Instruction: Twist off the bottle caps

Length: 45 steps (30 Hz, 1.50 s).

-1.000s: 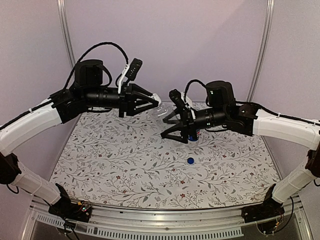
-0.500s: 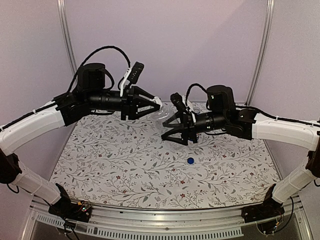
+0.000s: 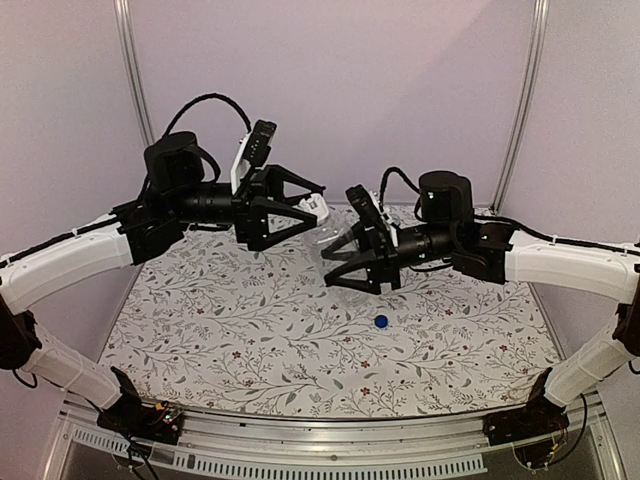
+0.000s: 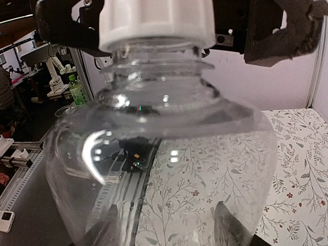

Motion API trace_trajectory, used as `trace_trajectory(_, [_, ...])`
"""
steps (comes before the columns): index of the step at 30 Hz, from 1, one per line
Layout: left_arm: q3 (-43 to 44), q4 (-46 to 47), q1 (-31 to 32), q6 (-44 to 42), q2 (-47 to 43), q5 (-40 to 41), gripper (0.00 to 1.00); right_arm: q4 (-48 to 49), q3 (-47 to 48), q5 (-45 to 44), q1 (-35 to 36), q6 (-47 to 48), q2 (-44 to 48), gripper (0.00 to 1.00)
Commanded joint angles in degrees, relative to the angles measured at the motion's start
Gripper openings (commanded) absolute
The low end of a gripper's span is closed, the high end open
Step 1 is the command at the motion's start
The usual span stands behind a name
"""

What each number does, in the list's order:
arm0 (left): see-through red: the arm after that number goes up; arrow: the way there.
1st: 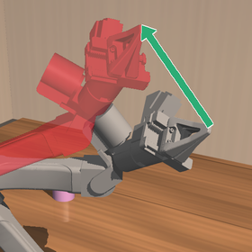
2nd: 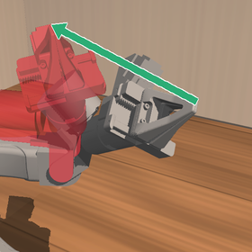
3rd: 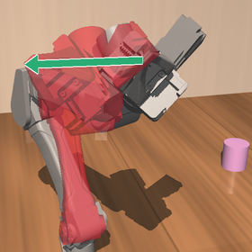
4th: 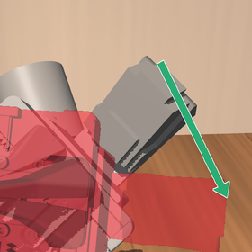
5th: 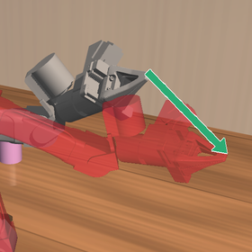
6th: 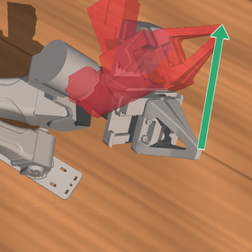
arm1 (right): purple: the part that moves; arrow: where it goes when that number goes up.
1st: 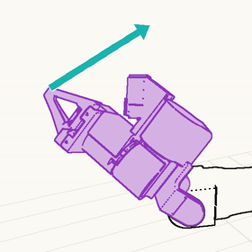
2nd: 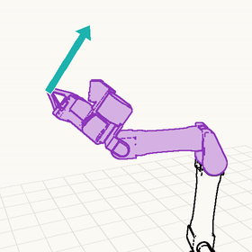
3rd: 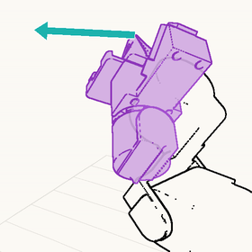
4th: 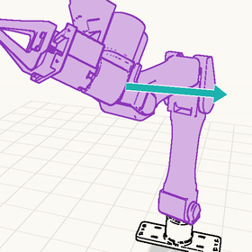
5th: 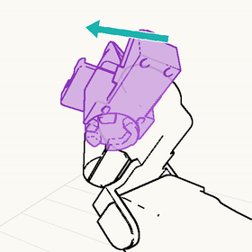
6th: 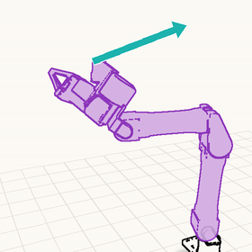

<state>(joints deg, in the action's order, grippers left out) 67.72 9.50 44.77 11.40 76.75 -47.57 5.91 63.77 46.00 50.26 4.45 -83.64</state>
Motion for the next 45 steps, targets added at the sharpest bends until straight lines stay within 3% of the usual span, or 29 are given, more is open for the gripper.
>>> trace_trajectory(1, [-1.0, 9.4, 0.5, 3.6, -0.3, -4.5, 0.87, 4.7, -1.0, 3.7, 0.3, -2.6, 2.0, 0.33])
trace_trajectory(8, [-1.1, 17.3, 0.9, 8.8, 2.5, -8.1, 0.77, 8.0, -1.6, 5.8, 0.3, -5.7, 2.4, 0.32])
trace_trajectory(22, [-0.2, 21.4, 2.2, 11.9, 5.7, -9.8, 0.65, 8.5, -2.4, 6.3, 0.3, -6.5, 1.8, 0.32])
trace_trajectory(26, [-0.1, 21.7, 2.2, 12.3, 5.9, -10.1, 0.64, 8.7, -2.3, 6.5, 0.3, -6.6, 1.6, 0.31])
trace_trajectory(35, [0.0, 20.8, 2.2, 11.8, 5.9, -9.7, 0.48, 8.4, -2.5, 5.2, 0.3, -6.9, 1.7, 0.32])
trace_trajectory(45, [0.6, 19.2, 2.2, 10.8, 5.8, -8.6, 0.44, 8.1, -2.8, 5.0, 0.3, -7.0, 1.4, 0.31])
